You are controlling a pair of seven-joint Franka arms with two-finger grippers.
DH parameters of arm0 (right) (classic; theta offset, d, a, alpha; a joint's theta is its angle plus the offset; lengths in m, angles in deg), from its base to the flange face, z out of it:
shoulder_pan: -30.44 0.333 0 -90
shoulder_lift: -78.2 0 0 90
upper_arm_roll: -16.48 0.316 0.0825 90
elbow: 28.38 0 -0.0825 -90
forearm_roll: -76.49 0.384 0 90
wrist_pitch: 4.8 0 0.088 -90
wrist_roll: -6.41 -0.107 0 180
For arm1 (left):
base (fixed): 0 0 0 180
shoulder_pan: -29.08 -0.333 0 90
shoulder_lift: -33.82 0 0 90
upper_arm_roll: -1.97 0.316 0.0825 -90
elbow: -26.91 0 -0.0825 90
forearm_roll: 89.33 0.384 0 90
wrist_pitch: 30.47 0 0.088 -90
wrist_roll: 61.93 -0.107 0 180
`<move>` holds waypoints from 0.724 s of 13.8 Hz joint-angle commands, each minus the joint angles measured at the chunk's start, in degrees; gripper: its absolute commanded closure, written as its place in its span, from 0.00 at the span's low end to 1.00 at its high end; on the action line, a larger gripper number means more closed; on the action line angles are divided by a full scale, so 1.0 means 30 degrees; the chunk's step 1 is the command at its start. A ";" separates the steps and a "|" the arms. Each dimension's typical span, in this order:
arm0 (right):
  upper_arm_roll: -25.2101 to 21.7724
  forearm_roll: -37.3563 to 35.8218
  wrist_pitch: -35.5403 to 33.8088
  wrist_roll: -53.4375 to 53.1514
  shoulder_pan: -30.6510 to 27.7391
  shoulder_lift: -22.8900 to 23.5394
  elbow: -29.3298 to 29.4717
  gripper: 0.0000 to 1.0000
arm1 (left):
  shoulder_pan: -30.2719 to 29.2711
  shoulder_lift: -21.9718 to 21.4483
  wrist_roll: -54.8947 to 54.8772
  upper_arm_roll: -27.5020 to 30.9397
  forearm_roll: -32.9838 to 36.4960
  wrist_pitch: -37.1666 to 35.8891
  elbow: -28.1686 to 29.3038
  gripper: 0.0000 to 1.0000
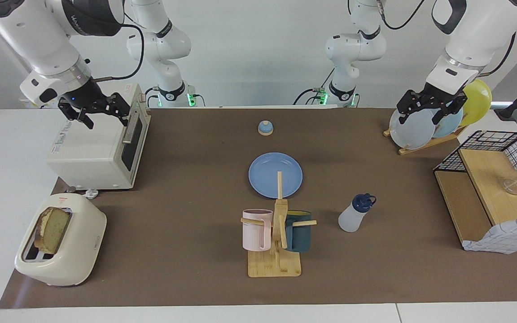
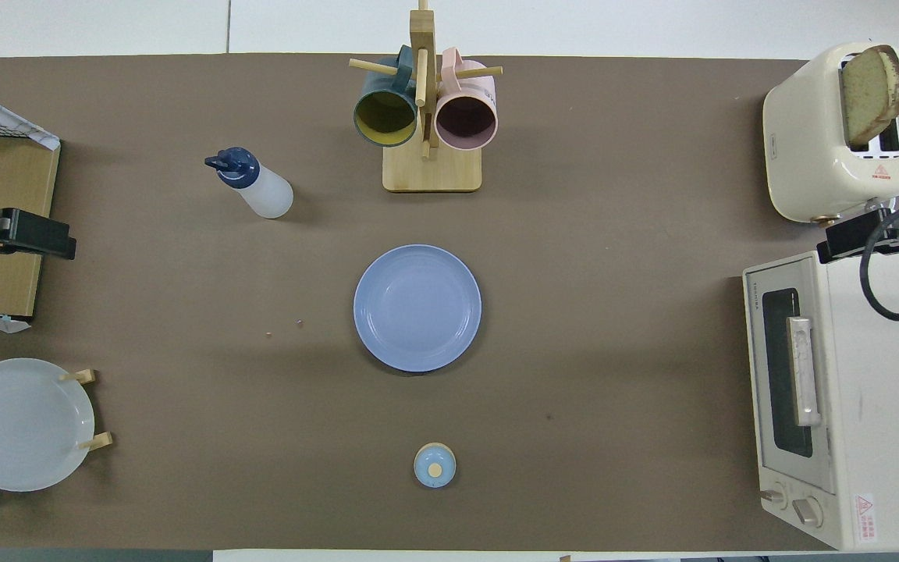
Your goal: Put bread on plate and add seasoning
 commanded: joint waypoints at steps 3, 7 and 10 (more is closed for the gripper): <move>-0.0162 -0.0265 0.0195 0.0145 0.0196 0.0071 0.0120 0.00 | -0.0061 -0.0379 0.0124 0.0032 -0.0030 -0.0198 0.0279 0.00; -0.0278 -0.0616 0.2382 0.0609 0.0255 0.0217 0.0091 0.00 | 0.0143 -0.0408 0.0095 0.0003 -0.0030 -0.0254 0.0309 0.00; -0.0513 -0.0763 0.5983 0.1579 0.0139 0.0364 -0.0229 0.00 | -0.0003 -0.0554 -0.0079 -0.0056 -0.0030 -0.0258 0.0599 0.00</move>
